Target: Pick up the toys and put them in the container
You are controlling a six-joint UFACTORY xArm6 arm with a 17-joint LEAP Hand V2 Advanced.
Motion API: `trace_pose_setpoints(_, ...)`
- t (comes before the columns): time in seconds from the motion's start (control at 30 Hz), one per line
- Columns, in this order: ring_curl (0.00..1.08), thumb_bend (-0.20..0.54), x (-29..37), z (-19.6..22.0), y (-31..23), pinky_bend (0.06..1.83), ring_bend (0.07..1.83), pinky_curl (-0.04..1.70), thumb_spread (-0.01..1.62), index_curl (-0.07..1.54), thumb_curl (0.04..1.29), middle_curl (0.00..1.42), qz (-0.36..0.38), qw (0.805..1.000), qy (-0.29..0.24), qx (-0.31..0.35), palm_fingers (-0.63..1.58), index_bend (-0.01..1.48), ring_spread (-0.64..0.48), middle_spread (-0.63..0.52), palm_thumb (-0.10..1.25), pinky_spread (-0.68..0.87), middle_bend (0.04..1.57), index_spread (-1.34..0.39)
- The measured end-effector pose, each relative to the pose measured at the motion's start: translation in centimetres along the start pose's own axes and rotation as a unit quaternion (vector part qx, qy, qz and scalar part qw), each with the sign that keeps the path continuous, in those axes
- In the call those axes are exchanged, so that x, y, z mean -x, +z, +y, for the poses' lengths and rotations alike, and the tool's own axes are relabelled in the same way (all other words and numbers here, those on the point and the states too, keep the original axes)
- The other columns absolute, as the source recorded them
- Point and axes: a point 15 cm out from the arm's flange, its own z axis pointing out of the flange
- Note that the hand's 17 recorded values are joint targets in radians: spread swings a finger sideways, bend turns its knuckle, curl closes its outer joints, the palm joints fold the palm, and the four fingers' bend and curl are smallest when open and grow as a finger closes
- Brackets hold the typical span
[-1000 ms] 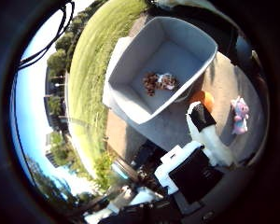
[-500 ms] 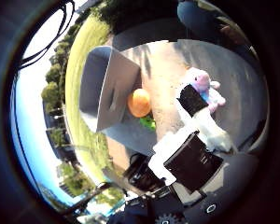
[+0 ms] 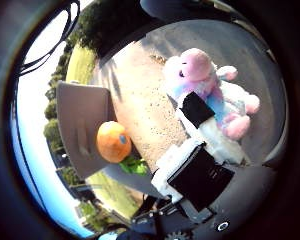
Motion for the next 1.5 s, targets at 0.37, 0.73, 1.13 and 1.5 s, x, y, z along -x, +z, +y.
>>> trace_pose_setpoints(0.37,0.33,-0.025,1.1,1.6,4.4,0.54,0.66,0.32,1.14,0.24,0.41,0.40,0.002,0.999,0.037,0.027,0.39,0.17,0.32,0.13,0.58,0.49,0.29,0.08)
trace_pose_setpoints(0.73,0.36,-0.009,0.3,3.3,5.5,0.68,0.84,0.30,1.12,0.24,0.42,0.49,0.002,0.997,0.042,0.058,1.18,0.24,0.24,0.02,0.68,0.52,0.57,-0.08)
trace_pose_setpoints(1.13,0.64,0.027,-0.5,5.0,1.5,1.19,1.34,0.62,1.02,0.35,0.55,0.83,-0.004,0.995,0.019,0.098,1.01,0.37,-0.01,-0.14,1.02,0.39,1.08,-0.49)
trace_pose_setpoints(1.5,0.76,-0.013,0.5,9.1,-7.6,1.39,1.49,0.86,1.04,0.55,0.67,1.00,-0.046,0.985,-0.040,0.164,0.80,0.62,-0.10,-0.20,1.00,0.27,1.25,-0.79)
